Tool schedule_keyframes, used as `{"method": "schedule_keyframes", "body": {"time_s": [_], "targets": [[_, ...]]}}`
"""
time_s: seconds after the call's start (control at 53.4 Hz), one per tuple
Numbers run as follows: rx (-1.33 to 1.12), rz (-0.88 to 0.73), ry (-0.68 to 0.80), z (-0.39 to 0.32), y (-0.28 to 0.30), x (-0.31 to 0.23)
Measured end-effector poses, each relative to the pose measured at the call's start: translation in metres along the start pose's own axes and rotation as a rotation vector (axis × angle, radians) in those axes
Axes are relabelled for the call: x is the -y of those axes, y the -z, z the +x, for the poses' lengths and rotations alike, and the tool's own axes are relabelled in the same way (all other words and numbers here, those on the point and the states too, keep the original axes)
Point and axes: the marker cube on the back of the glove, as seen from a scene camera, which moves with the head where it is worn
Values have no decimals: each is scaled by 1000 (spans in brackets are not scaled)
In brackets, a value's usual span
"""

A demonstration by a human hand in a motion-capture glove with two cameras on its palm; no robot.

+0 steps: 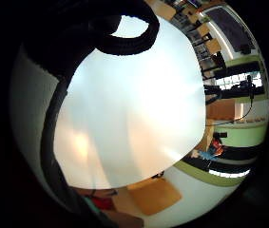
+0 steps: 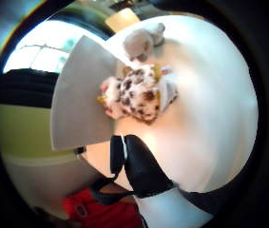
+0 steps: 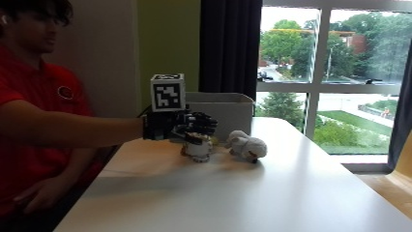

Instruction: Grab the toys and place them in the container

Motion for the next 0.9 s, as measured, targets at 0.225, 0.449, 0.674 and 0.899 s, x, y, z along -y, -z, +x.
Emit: {"method": "schedule_keyframes", "body": {"time_s": [0.225,0.449,0.674,0.899], "targets": [[-57,-33,100,-52,-30,18],[-194,-101,167,-92,-53,40],[-299,-197,134,-100,-68,56],[-239,-254,187,-99,-72,62]]}}
